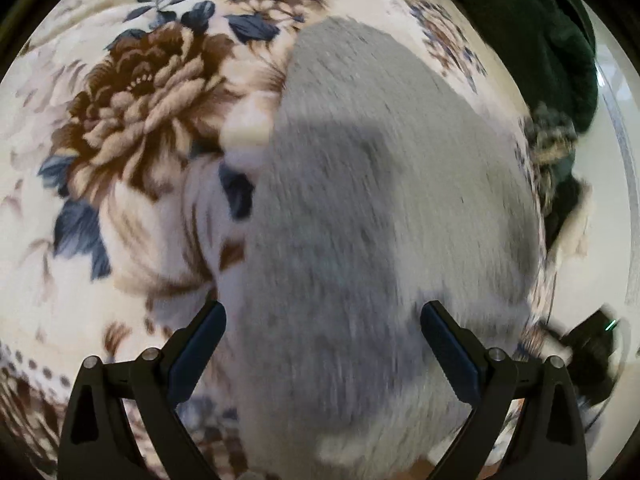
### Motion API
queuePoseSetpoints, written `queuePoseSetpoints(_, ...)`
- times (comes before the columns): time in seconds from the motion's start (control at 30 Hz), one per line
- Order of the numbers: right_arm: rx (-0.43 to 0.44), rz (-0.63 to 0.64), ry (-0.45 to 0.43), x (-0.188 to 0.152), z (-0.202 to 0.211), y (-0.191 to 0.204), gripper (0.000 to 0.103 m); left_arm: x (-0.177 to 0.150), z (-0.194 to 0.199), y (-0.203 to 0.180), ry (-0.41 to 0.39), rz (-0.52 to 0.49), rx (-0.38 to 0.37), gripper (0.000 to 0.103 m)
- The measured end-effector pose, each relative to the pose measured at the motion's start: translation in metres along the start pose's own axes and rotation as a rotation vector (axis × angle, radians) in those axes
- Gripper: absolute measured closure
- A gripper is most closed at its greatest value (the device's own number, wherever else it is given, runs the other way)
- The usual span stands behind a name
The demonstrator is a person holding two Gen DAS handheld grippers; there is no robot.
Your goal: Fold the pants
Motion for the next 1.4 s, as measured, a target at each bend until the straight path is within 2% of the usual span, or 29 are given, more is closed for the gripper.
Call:
queuePoseSetpoints(0.13, -0.082, 0.243, -0.065, 0.006, 0.013, 0.061, 0.041, -0.023, -0.002, -0.002, 0.01, -0.049, 0.033, 0.003)
queuePoseSetpoints(0.2, -0.071, 0.396, -0.028, 0.003, -0.004, 0.106, 0.041, -0.027, -0.008, 0.001, 0.02, -0.044, 0.039, 0.003)
queuePoseSetpoints(0.23, -0.061, 0.491, 0.029, 0.0, -0.025, 0.13, 0.041, -0.028, -0.01, 0.003, 0.024, -0.031, 0.037, 0.003)
queuePoseSetpoints(0.3, -0.113, 0.573, 0.077, -0.003, -0.045, 0.14, 0.041, -0.027, -0.013, 0.007, 0.025, -0.007, 0.023, 0.003)
queuePoseSetpoints(0.37, -0.169, 0.559, 0.093, 0.017, -0.07, 0.137, 0.041, -0.024, -0.015, 0.011, 0.02, -0.006, 0.027, 0.003)
queuePoseSetpoints(0.43, -0.209, 0.51, 0.072, 0.045, -0.088, 0.132, 0.053, -0.024, -0.015, 0.015, 0.014, -0.012, 0.008, 0.003)
queuePoseSetpoints(0.47, -0.218, 0.465, 0.072, 0.061, -0.091, 0.126, 0.062, -0.023, -0.015, 0.014, 0.012, -0.007, -0.007, 0.003)
queuePoseSetpoints(0.57, -0.173, 0.371, 0.09, 0.07, -0.088, 0.118, 0.064, -0.022, -0.013, 0.011, 0.007, -0.007, -0.006, 0.003)
queuePoseSetpoints(0.63, -0.152, 0.392, 0.094, 0.057, -0.073, 0.123, 0.058, -0.02, -0.005, 0.01, -0.018, -0.009, -0.019, 0.003)
queuePoseSetpoints(0.67, -0.14, 0.387, 0.084, 0.051, -0.059, 0.116, 0.045, -0.016, -0.001, 0.008, -0.036, -0.002, -0.032, 0.003)
queuePoseSetpoints(0.7, -0.129, 0.368, 0.065, 0.048, -0.046, 0.107, 0.026, -0.013, 0.005, 0.008, -0.057, 0.008, -0.055, 0.003)
queuePoseSetpoints(0.73, -0.131, 0.338, 0.039, 0.041, -0.03, 0.095, 0.018, -0.011, 0.008, 0.008, -0.074, 0.019, -0.076, 0.003)
queuePoseSetpoints(0.77, -0.151, 0.288, 0.012, 0.032, -0.009, 0.074, 0.013, -0.007, 0.01, 0.01, -0.085, 0.03, -0.091, 0.003)
queuePoseSetpoints(0.87, -0.179, 0.143, 0.011, 0.018, 0.01, 0.018, 0.013, 0.008, 0.002, 0.011, -0.089, 0.063, -0.122, 0.003)
queuePoseSetpoints(1.0, -0.039, -0.007, 0.129, -0.008, -0.014, -0.03, 0.013, 0.026, -0.023, 0.007, -0.055, 0.123, -0.237, 0.003)
queuePoseSetpoints(1.07, 0.135, -0.083, 0.18, -0.014, -0.043, -0.035, 0.013, 0.033, -0.034, 0.004, -0.037, 0.142, -0.276, 0.003)
queuePoseSetpoints(1.13, 0.248, -0.138, 0.195, -0.015, -0.059, -0.034, 0.013, 0.032, -0.042, 0.006, -0.019, 0.156, -0.298, 0.003)
queuePoseSetpoints(1.2, 0.349, -0.15, 0.188, -0.012, -0.072, -0.021, 0.008, 0.033, -0.046, 0.008, -0.013, 0.172, -0.329, 0.003)
queuePoseSetpoints(1.3, 0.387, -0.077, 0.173, -0.012, -0.086, 0.002, 0.008, 0.032, -0.042, 0.014, -0.014, 0.205, -0.38, 0.003)
queuePoseSetpoints(1.37, 0.365, -0.022, 0.156, -0.013, -0.093, 0.015, 0.011, 0.03, -0.036, 0.02, -0.02, 0.222, -0.41, 0.007)
queuePoseSetpoints(1.4, 0.358, -0.002, 0.146, -0.014, -0.094, 0.02, 0.026, 0.032, -0.029, 0.019, -0.043, 0.217, -0.433, 0.012)
Point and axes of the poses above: each gripper's, at about its wrist camera, not at the fingertips, and z roughly against the way its jaws point, y to its left, x to its top, the point moved 10 cm from there along -z, roughly the way its jaws point, and after that the axes turned 3 degrees about y, right-handed, at the moved point
